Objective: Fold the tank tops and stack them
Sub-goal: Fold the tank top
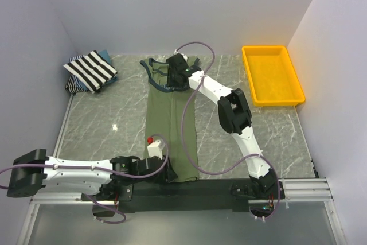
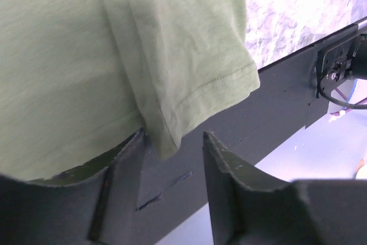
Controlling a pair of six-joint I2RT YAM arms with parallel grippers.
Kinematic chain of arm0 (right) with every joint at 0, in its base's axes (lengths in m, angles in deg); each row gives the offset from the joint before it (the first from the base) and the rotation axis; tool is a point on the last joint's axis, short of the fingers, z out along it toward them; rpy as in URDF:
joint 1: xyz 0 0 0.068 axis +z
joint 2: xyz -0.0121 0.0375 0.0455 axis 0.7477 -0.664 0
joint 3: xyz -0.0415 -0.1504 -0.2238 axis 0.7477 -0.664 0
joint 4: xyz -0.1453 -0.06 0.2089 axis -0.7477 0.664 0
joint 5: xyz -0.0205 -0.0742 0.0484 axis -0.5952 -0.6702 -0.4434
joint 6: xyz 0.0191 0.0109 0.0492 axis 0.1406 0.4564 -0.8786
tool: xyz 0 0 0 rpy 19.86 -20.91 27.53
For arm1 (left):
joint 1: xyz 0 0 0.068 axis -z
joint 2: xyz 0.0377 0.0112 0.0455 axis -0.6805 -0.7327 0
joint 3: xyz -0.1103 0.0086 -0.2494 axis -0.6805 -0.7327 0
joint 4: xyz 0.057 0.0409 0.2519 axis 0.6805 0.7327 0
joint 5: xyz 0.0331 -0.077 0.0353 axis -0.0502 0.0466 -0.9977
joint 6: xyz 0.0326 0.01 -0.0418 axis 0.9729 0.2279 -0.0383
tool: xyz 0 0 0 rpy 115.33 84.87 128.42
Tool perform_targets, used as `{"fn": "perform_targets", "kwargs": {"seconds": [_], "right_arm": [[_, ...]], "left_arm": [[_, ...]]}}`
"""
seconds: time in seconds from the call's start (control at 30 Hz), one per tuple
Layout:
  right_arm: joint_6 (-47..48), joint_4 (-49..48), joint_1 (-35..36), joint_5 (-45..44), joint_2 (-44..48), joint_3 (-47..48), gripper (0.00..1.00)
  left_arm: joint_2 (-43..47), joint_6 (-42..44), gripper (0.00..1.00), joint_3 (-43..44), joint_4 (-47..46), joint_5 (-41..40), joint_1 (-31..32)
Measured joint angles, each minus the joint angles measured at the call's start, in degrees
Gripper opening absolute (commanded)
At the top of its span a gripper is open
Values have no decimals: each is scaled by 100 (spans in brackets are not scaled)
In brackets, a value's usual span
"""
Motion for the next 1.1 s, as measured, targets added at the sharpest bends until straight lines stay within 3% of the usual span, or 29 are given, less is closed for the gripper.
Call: {"fn": "perform_targets", "kwargs": {"seconds": [0.23,0.33,0.4,0.5,0.6,0.77,0.9,1.0,1.1], "right_arm": [[122,-118,-39,-50,828,-540,48],[96,-326,-149,-50,1663,-1290,48],[57,-518,-280,-44,2430,-2048,48],[-26,-761,-433,-133,3600,-3222,48],[-173,-1045,-494,-151,4634,-4376,49],[-509,-1434,-433,120,5965,-6398,49],[-820,-1558,-107,286,6568,-7702,49],[-1121,-1587,409,413,7044,-8456,49],[-1556,-1639,1034,472,7519,-9009,49]], "left_arm": [[997,-225,46,490,1443,-422,63],[1403,-319,38,1062,2083,-885,59],[1451,-503,38,1502,2627,-1257,-9],[1432,-780,47,1991,3364,-1779,-284],[1513,-601,56,2087,3711,-1963,-944],[1394,527,55,2076,3366,-1235,-2826],[988,1279,56,1668,2684,-46,-4124],[918,1519,55,1178,2474,726,-4634],[868,1458,55,826,2369,1368,-4739]]}}
